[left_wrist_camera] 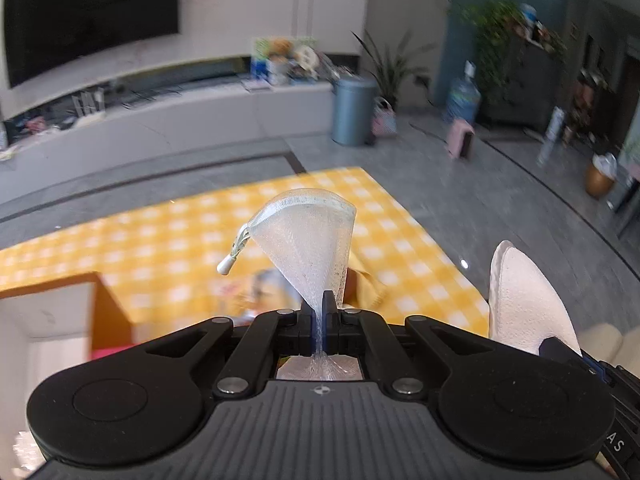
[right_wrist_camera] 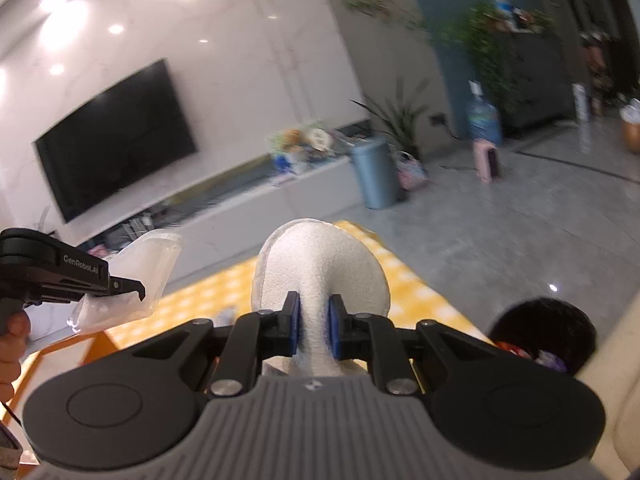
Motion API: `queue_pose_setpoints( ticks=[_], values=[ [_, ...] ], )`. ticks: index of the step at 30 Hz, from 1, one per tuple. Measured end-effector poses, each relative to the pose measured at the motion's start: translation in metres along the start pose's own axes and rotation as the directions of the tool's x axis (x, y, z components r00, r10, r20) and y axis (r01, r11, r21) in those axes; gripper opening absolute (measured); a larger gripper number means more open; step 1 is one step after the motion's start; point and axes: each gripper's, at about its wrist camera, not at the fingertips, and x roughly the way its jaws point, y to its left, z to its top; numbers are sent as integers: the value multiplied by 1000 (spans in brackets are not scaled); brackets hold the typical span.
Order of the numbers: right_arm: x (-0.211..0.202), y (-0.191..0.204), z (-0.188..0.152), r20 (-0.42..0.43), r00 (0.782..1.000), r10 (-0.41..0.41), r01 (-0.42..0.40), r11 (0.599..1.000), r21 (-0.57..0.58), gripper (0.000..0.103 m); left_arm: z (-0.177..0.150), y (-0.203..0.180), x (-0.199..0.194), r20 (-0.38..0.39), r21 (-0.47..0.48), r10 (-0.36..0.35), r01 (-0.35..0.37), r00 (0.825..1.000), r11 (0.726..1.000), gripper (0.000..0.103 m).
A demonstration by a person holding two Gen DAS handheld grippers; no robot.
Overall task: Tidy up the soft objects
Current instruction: 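Grasp the white mesh bag with the left gripper while the right gripper holds the towel, then carry the white towel and mesh bag with both grippers over the white box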
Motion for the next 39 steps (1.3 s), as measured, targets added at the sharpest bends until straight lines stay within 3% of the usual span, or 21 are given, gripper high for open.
queue_pose_setpoints(
  ticks=[11, 16, 20, 24, 28, 34, 39],
  values=[
    [-4, 86, 5, -18, 975, 220, -220, 963, -153, 13, -24, 104, -90, 186, -99, -18, 37, 982, 994, 2],
    [-9, 130, 0, -31, 960, 279, -279, 932, -232, 14, -48, 153, -109, 214, -188, -15, 56, 977, 981, 2],
    [-9, 164, -10, -93, 945, 314, -327, 893, -310, 14, -69, 190, -117, 216, -283, 11, 52, 976, 958, 2],
    [-9, 201, -23, -147, 922, 358, -386, 839, -383, 14, -94, 231, -122, 260, -402, 17, 93, 966, 911, 3],
    [-7, 234, -40, -204, 884, 420, -466, 784, -409, 14, -112, 257, -123, 261, -389, 60, 48, 964, 920, 3],
    [6, 282, -66, -263, 864, 429, -503, 760, -413, 14, -136, 279, -118, 224, -419, 83, 19, 971, 908, 3],
    [23, 318, -100, -340, 879, 334, -465, 759, -455, 16, -152, 290, -118, 227, -434, 69, 37, 972, 900, 2]
  ],
)
